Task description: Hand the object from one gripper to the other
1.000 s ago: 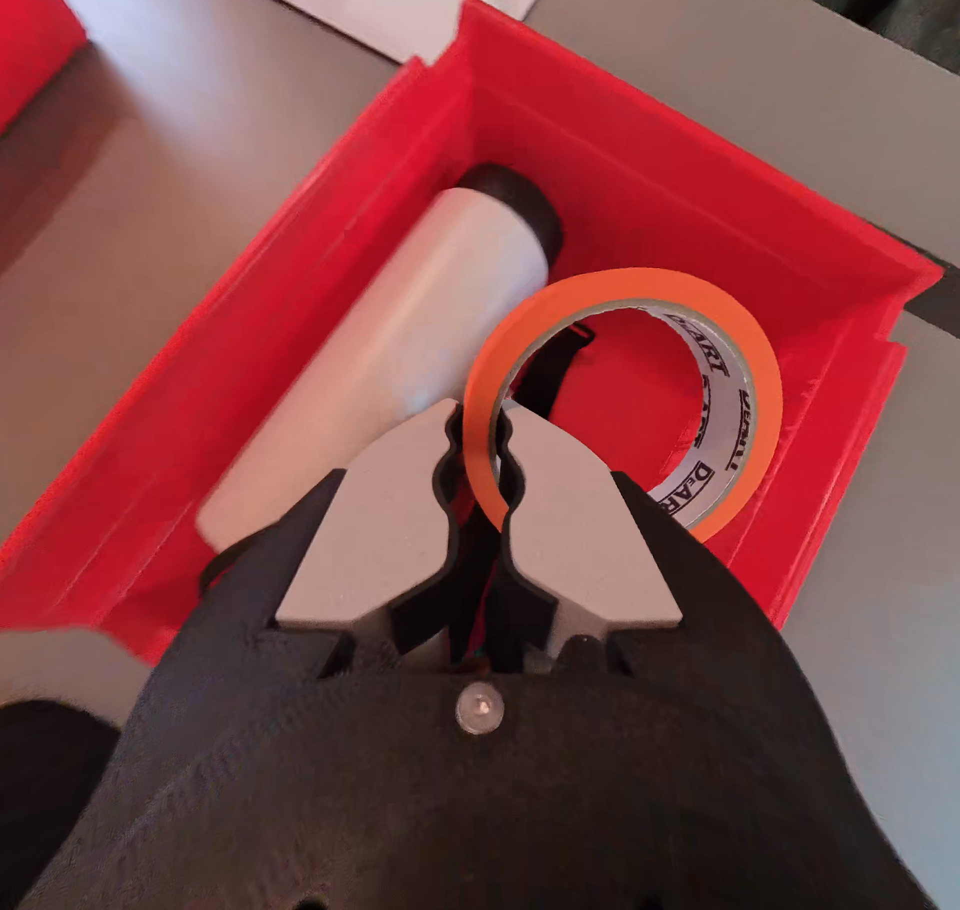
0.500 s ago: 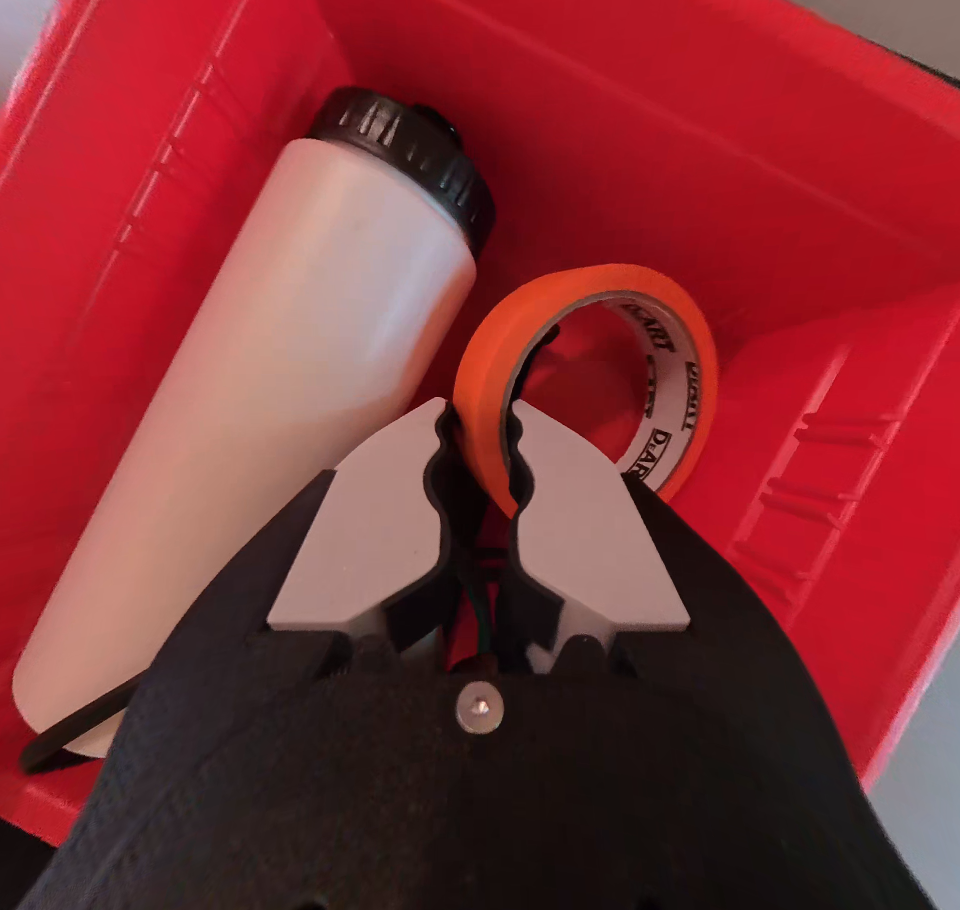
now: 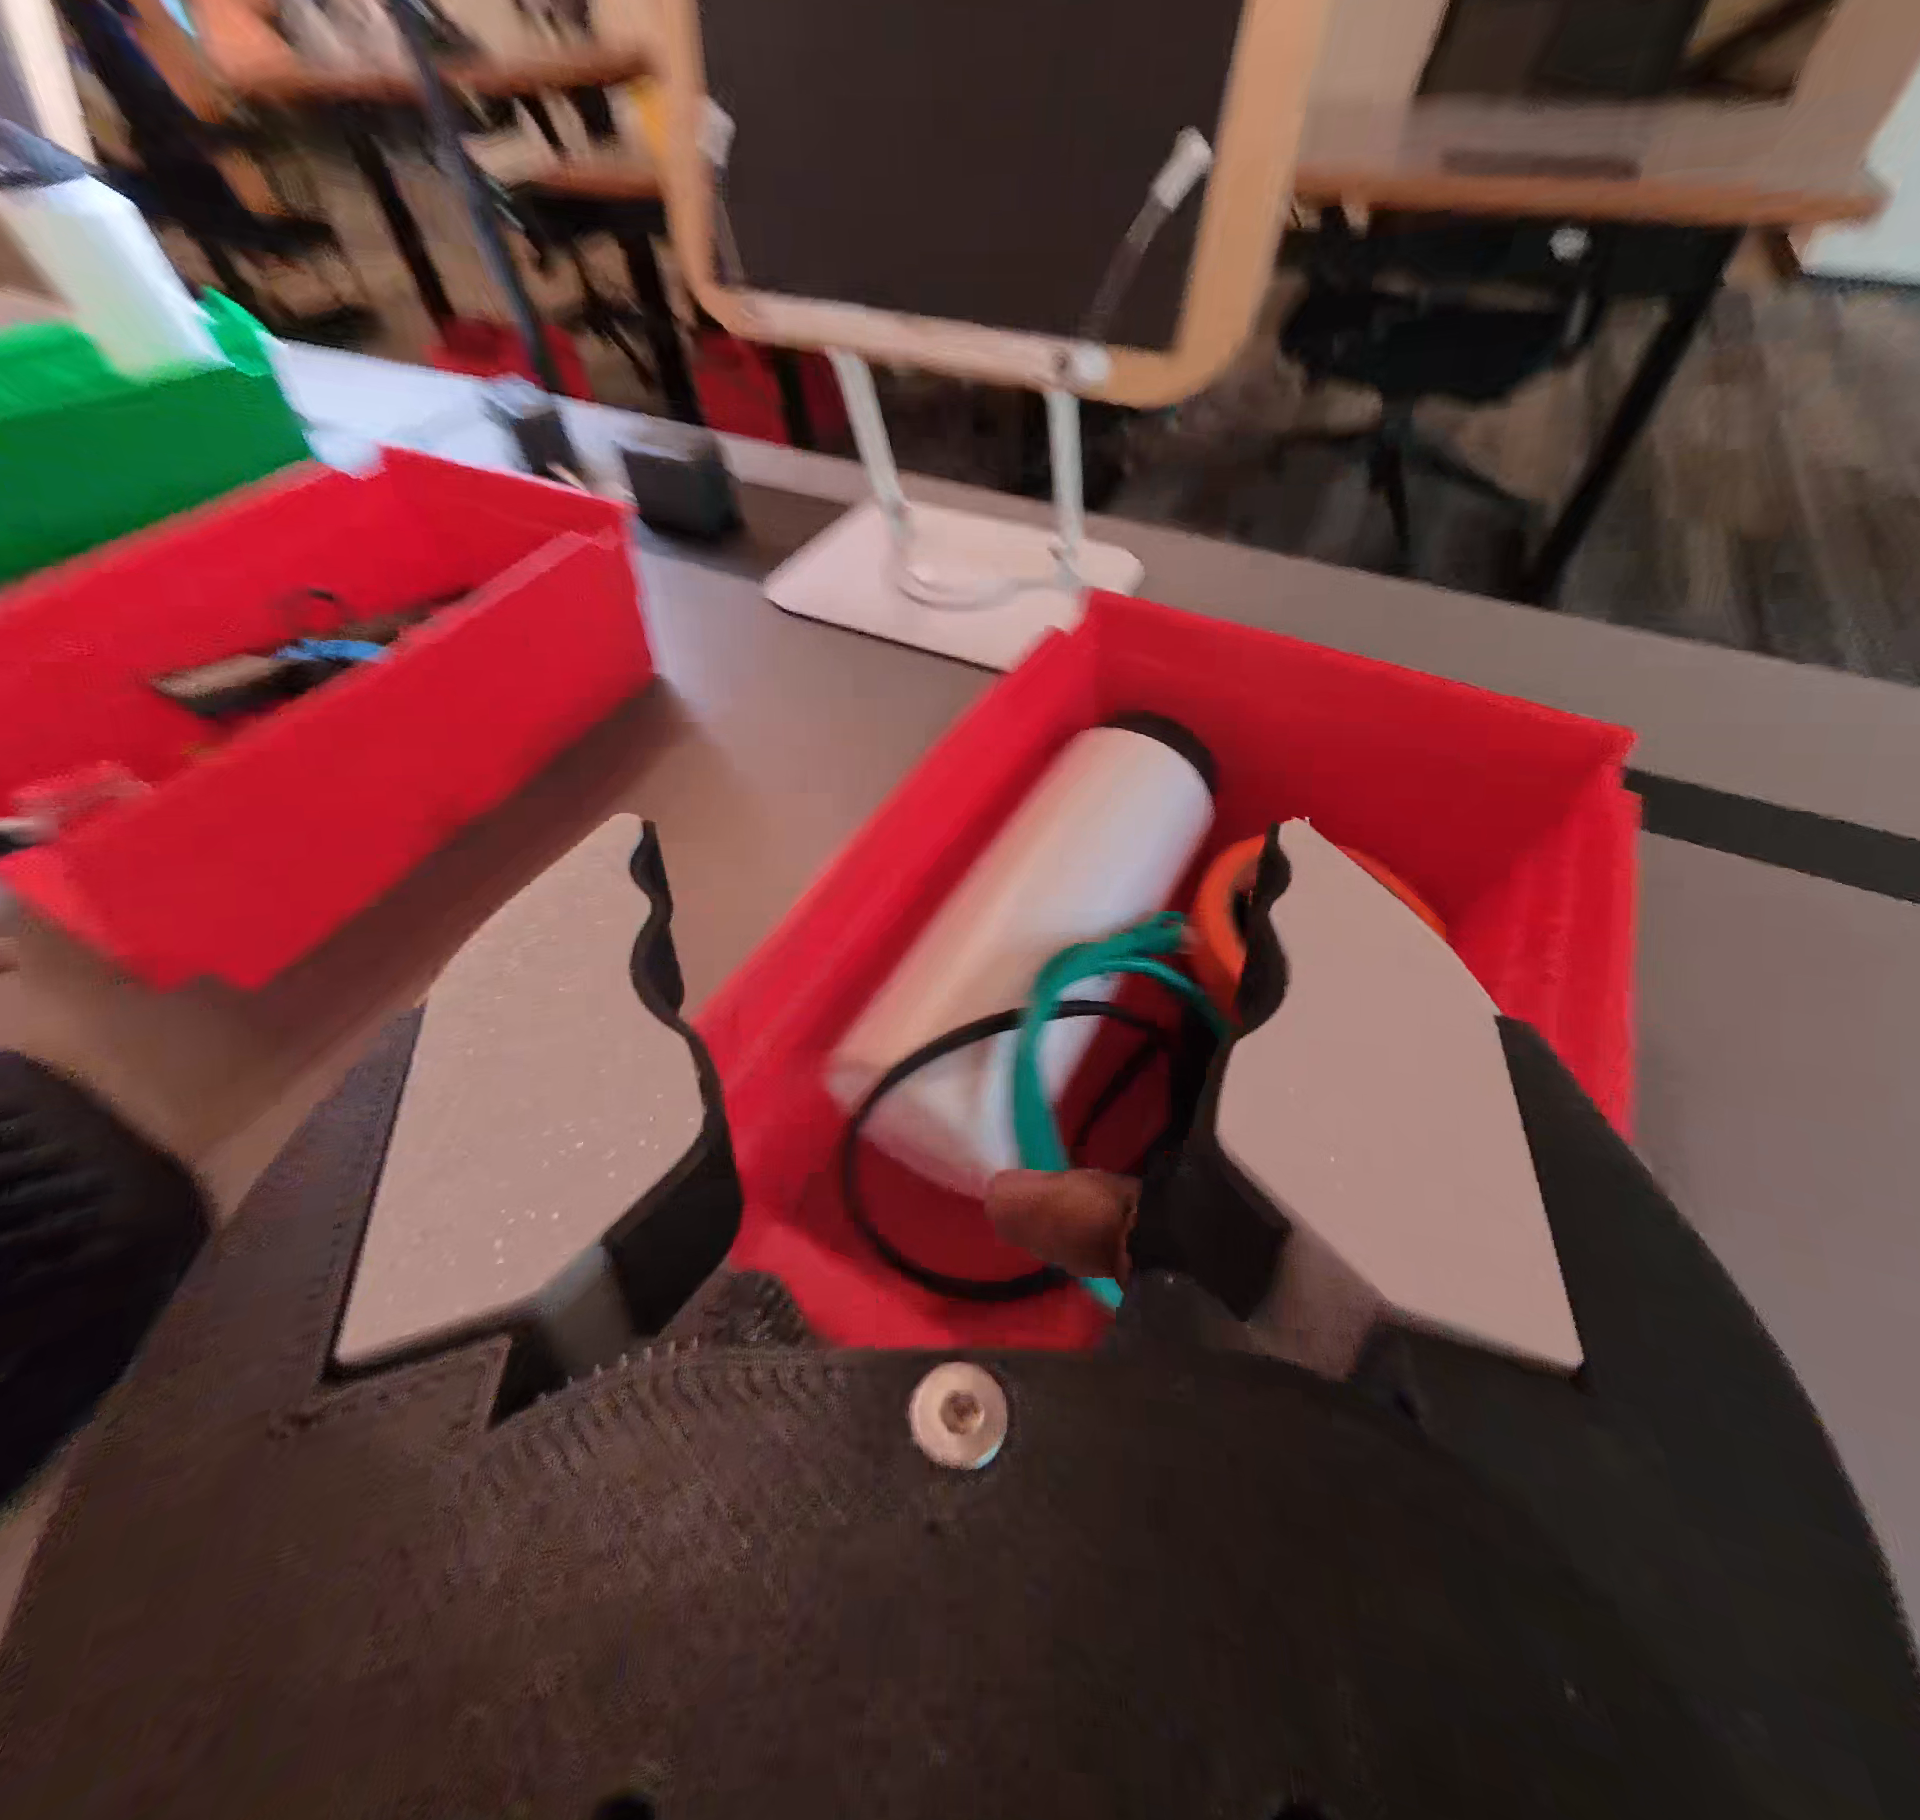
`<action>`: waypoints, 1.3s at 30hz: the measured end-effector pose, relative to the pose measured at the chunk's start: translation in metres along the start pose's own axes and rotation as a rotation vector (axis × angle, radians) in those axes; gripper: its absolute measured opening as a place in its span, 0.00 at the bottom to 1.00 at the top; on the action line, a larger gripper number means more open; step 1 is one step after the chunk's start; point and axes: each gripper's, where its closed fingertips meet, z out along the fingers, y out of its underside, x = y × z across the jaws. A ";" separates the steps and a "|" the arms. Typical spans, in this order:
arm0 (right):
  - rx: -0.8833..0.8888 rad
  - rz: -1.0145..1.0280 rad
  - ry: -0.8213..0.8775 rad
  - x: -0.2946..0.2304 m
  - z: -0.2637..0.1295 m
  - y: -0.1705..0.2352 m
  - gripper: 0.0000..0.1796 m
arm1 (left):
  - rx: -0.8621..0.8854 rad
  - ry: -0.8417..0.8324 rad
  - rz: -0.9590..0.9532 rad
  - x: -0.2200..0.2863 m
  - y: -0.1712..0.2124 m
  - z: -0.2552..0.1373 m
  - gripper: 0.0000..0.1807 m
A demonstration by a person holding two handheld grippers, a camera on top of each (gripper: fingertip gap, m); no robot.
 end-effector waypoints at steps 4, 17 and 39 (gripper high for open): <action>0.244 0.005 -0.161 -0.075 -0.036 0.009 0.59 | -0.002 -0.005 -0.042 -0.002 -0.014 -0.006 0.53; 0.458 -0.083 -0.430 -0.144 -0.034 0.038 0.48 | -0.650 -0.239 0.399 -0.123 -0.055 -0.080 0.44; 0.516 -0.040 -0.487 -0.146 -0.041 0.034 0.40 | -1.504 -0.209 0.385 -0.304 0.064 -0.103 0.30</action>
